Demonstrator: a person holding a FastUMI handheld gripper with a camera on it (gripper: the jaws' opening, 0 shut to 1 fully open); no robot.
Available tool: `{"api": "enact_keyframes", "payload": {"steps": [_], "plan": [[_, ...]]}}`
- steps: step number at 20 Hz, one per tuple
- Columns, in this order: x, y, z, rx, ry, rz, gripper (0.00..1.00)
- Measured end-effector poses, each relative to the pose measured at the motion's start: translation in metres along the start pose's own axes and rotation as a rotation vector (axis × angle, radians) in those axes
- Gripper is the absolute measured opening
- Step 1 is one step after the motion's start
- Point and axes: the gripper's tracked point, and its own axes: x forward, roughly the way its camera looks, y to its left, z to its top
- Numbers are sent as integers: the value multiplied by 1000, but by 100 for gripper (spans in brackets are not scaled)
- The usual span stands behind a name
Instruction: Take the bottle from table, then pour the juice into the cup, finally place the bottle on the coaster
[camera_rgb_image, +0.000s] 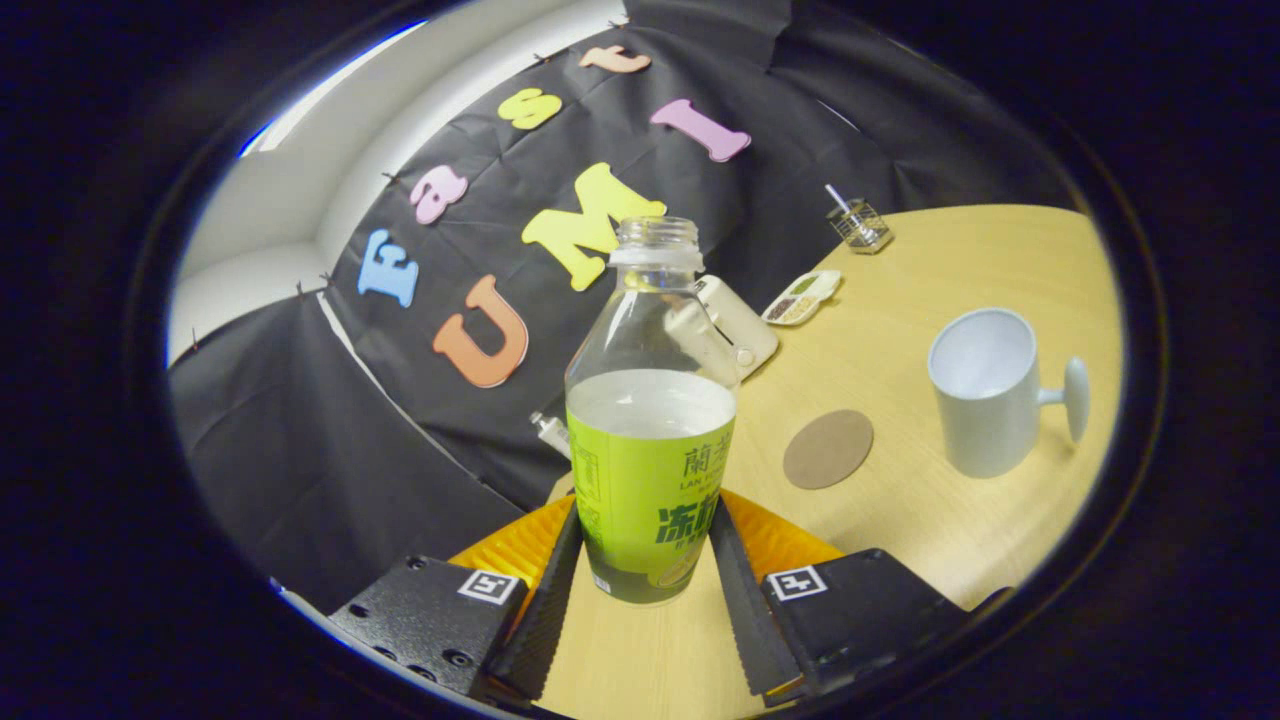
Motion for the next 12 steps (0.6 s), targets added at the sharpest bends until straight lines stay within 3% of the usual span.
{"api": "enact_keyframes", "payload": {"steps": [4, 12], "plan": [[0, 6, 7, 129, -30, 80, 75], [6, 8, 20, 286, -61, 147, 75]]}}
